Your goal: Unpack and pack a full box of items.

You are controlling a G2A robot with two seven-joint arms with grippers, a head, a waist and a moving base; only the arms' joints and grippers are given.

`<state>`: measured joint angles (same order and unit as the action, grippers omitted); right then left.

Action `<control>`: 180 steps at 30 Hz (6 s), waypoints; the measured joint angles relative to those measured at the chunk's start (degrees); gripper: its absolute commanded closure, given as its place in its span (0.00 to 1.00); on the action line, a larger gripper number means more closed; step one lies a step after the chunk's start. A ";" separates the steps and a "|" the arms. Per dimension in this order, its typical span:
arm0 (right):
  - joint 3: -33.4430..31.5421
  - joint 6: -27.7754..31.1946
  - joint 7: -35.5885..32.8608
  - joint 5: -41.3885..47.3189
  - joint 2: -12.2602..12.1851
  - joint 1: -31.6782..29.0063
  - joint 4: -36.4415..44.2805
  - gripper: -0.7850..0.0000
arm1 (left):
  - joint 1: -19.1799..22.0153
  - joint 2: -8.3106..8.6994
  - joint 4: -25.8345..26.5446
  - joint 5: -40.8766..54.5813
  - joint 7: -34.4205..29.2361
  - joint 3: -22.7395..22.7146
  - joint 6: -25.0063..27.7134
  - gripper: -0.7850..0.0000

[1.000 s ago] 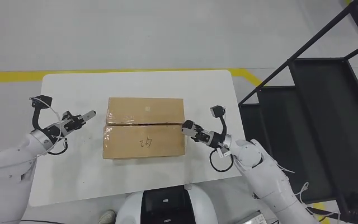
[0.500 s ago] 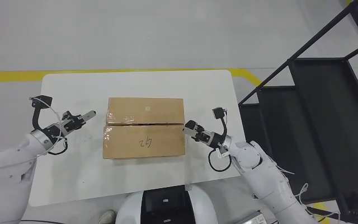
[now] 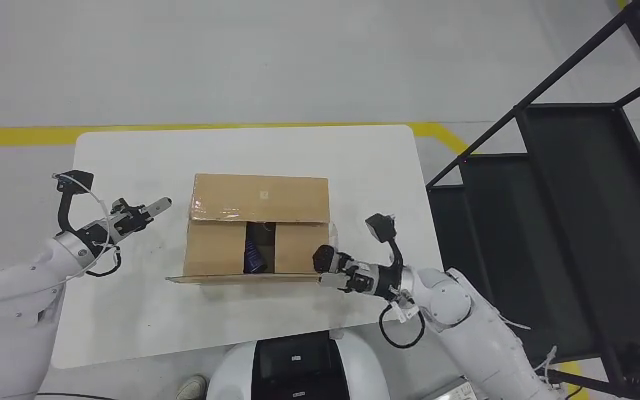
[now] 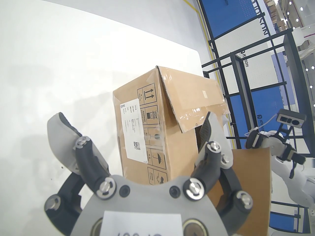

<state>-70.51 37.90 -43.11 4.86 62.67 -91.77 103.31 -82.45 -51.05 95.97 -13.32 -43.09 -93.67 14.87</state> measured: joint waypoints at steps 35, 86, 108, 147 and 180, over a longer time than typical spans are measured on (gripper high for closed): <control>7.76 -1.25 9.11 -9.89 -0.47 -6.33 -3.43 0.00 | 1.47 0.71 -0.53 -3.53 -14.40 5.50 4.47 0.00; -12.44 5.25 0.67 26.81 -4.12 -15.75 -1.68 0.00 | 49.42 -9.91 -38.74 -6.47 -1.79 40.66 -14.63 0.00; -11.57 3.45 1.31 25.15 -3.69 -14.20 -1.79 0.00 | 50.26 -11.52 -43.10 -24.77 -1.64 47.05 -11.42 0.00; -7.55 -6.98 -0.55 25.70 -3.18 -10.80 4.51 0.00 | 16.26 -2.41 -6.71 32.81 -31.60 7.28 -8.01 0.00; 24.00 -41.21 13.28 -6.35 3.05 18.93 2.48 0.00 | 13.63 -0.77 -16.63 43.76 -42.46 1.66 3.86 0.00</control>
<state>-46.51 -3.32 -29.82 -1.50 65.72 -72.84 105.79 -68.82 -51.81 79.35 30.44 -85.55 -92.00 18.73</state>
